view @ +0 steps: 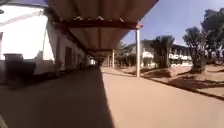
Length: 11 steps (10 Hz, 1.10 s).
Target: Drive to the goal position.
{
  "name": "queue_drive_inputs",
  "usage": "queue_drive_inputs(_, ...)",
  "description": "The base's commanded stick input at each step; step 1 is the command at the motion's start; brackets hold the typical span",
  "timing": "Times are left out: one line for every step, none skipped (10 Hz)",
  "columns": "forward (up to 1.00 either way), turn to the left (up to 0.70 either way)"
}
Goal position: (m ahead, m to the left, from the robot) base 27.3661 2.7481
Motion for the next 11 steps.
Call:
queue_drive_inputs(0.85,0.00)
queue_drive_inputs(0.85,0.00)
queue_drive_inputs(0.85,0.00)
queue_drive_inputs(0.85,0.00)
queue_drive_inputs(0.85,0.00)
queue_drive_inputs(0.85,0.00)
queue_drive_inputs(0.85,0.00)
queue_drive_inputs(0.85,0.00)
queue_drive_inputs(0.85,0.00)
queue_drive_inputs(0.85,0.00)
queue_drive_inputs(0.85,0.00)
